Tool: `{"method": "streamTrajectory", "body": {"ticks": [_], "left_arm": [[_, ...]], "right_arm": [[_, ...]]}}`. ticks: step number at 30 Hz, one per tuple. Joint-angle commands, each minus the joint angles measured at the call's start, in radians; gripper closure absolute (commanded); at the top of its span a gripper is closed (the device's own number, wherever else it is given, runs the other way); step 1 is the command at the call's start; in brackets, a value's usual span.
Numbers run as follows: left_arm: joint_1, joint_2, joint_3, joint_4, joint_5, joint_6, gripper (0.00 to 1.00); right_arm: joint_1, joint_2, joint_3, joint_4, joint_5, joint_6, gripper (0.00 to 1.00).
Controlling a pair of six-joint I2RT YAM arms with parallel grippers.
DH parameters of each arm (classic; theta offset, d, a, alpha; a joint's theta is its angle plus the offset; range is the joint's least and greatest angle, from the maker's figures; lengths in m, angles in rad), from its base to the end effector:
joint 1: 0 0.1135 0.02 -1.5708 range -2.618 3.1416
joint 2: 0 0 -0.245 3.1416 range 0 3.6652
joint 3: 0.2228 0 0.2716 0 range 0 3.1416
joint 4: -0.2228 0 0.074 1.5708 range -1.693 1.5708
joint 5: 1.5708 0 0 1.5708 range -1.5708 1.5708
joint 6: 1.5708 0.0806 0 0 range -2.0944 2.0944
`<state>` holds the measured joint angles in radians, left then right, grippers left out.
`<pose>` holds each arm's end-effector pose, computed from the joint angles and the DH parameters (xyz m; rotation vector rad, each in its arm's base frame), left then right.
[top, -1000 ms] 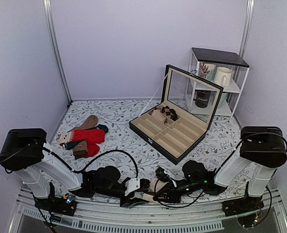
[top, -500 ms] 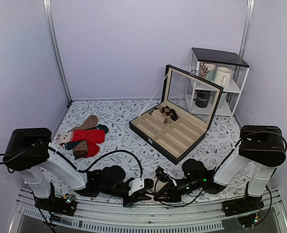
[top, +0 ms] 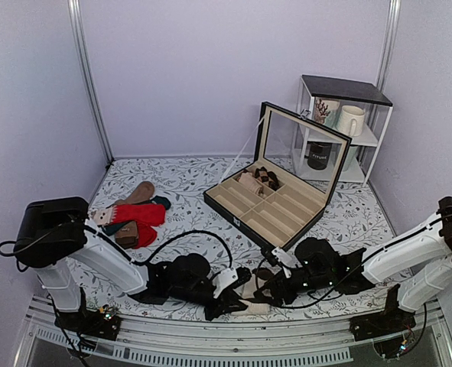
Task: Roll the socks
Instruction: Roll a pair of socks at the center of the board.
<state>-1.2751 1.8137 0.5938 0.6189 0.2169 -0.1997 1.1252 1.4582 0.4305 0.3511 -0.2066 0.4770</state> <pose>0.0861 -0.3421 0.0368 1.3249 1.9575 -1.0262 0.1144 0.2778 0.0655 -0.9009 2.2970 1.0263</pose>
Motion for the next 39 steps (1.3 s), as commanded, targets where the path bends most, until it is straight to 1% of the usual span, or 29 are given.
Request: {"method": "streamTrajectory", "body": {"ticks": [1, 4, 7, 12, 13, 14, 15, 16, 17, 18, 19, 20, 22, 25, 27, 29, 34, 36, 39], "left_arm": [[0.046, 0.06, -0.06, -0.215, 0.027, -0.102, 1.0], [0.052, 0.072, -0.074, -0.21, 0.044, -0.117, 1.0], [0.053, 0.08, -0.081, -0.191, 0.058, -0.12, 1.0], [0.053, 0.085, -0.067, -0.179, 0.056, -0.116, 1.0], [0.053, 0.085, -0.064, -0.178, 0.054, -0.115, 1.0], [0.053, 0.087, -0.062, -0.175, 0.053, -0.112, 1.0], [0.053, 0.087, -0.062, -0.173, 0.052, -0.11, 1.0], [0.053, 0.084, -0.063, -0.173, 0.049, -0.108, 1.0], [0.053, 0.081, -0.066, -0.173, 0.044, -0.108, 1.0], [0.053, 0.072, -0.072, -0.174, 0.037, -0.109, 1.0], [0.051, 0.06, -0.08, -0.175, 0.029, -0.11, 1.0], [0.05, 0.04, -0.09, -0.18, 0.017, -0.112, 1.0], [0.04, -0.019, -0.112, -0.211, -0.037, -0.108, 1.0], [0.018, -0.138, -0.132, -0.278, -0.143, -0.088, 1.0], [0.02, -0.179, -0.136, -0.313, -0.182, -0.073, 1.0], [0.025, -0.183, -0.13, -0.33, -0.182, -0.067, 1.0], [0.027, -0.111, -0.121, -0.317, -0.14, -0.117, 1.0], [0.027, -0.079, -0.128, -0.297, -0.123, -0.145, 1.0], [0.036, -0.033, -0.134, -0.285, -0.107, -0.191, 1.0]], "right_arm": [[-0.004, -0.079, 0.025, -0.215, 0.179, 0.006, 0.42], [-0.008, -0.094, 0.014, -0.236, 0.208, 0.062, 0.42], [-0.008, -0.076, 0.018, -0.239, 0.216, 0.1, 0.42], [-0.01, 0.025, 0.061, -0.233, 0.231, 0.109, 0.42], [-0.009, 0.047, 0.076, -0.229, 0.232, 0.102, 0.44], [-0.01, 0.069, 0.092, -0.224, 0.232, 0.093, 0.47], [-0.012, 0.092, 0.108, -0.216, 0.229, 0.084, 0.53], [-0.014, 0.113, 0.125, -0.201, 0.218, 0.068, 0.6], [-0.015, 0.136, 0.143, -0.189, 0.209, 0.056, 0.7], [-0.021, 0.16, 0.163, -0.172, 0.189, 0.04, 0.82], [-0.029, 0.188, 0.183, -0.157, 0.169, 0.027, 0.9], [-0.038, 0.217, 0.205, -0.142, 0.149, 0.01, 0.94], [-0.053, 0.276, 0.249, -0.118, 0.111, -0.011, 0.98], [-0.067, 0.356, 0.317, -0.092, 0.064, -0.031, 1.0], [-0.07, 0.389, 0.345, -0.082, 0.06, -0.033, 1.0], [-0.075, 0.406, 0.358, -0.076, 0.066, -0.034, 1.0], [-0.086, 0.397, 0.355, -0.064, 0.056, -0.038, 0.98], [-0.093, 0.392, 0.351, -0.064, 0.039, -0.041, 0.93], [-0.093, 0.371, 0.34, -0.06, 0.013, -0.054, 0.79]]}}
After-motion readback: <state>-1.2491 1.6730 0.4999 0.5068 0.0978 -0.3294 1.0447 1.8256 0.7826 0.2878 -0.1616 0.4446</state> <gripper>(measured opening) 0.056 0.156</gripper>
